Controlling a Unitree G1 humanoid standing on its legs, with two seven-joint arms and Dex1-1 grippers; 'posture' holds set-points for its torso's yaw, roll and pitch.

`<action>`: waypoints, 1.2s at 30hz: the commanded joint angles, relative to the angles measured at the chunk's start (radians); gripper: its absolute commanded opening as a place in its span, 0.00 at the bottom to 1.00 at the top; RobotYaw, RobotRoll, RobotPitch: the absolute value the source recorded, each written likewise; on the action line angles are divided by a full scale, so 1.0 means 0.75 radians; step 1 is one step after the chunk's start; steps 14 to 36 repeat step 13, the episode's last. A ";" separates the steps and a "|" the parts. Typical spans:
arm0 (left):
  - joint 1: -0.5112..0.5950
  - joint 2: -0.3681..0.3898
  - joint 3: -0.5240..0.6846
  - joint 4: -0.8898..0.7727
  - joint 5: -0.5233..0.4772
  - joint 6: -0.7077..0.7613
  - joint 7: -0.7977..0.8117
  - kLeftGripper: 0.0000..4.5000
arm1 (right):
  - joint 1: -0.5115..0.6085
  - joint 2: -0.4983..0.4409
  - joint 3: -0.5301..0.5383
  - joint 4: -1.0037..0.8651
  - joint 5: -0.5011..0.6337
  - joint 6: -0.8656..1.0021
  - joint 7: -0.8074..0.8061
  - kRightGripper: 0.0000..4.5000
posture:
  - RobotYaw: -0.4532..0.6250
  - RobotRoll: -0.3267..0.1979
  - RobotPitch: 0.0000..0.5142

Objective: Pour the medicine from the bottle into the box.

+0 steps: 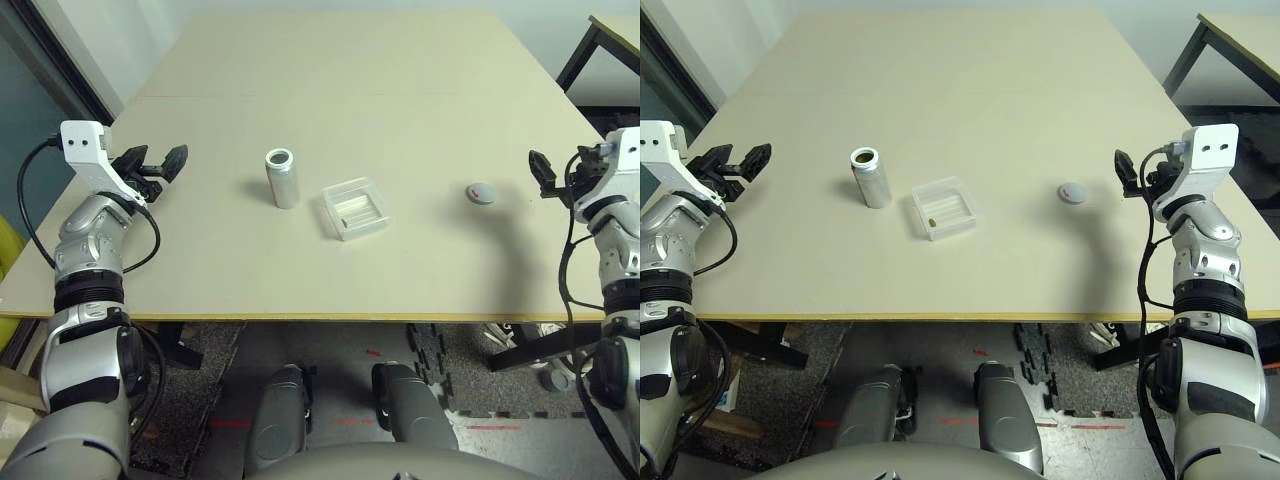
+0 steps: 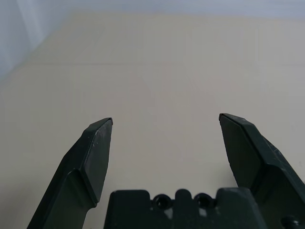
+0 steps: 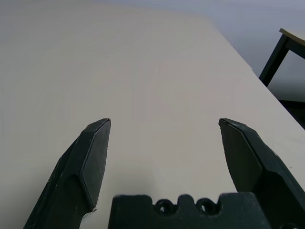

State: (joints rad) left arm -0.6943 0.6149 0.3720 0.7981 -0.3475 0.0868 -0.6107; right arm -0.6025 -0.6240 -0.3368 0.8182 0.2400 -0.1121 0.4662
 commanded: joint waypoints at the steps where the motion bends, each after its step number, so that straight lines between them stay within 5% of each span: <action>1: -0.016 0.025 -0.008 0.037 0.021 -0.017 -0.009 1.00 | 0.014 -0.028 -0.018 0.033 -0.005 -0.028 -0.004 1.00 | 0.27 0.62 0.21; 36: -0.033 0.035 -0.006 0.059 0.020 -0.028 0.003 1.00 | 0.023 -0.027 -0.027 0.040 0.006 -0.047 -0.023 1.00 | 0.28 0.62 0.19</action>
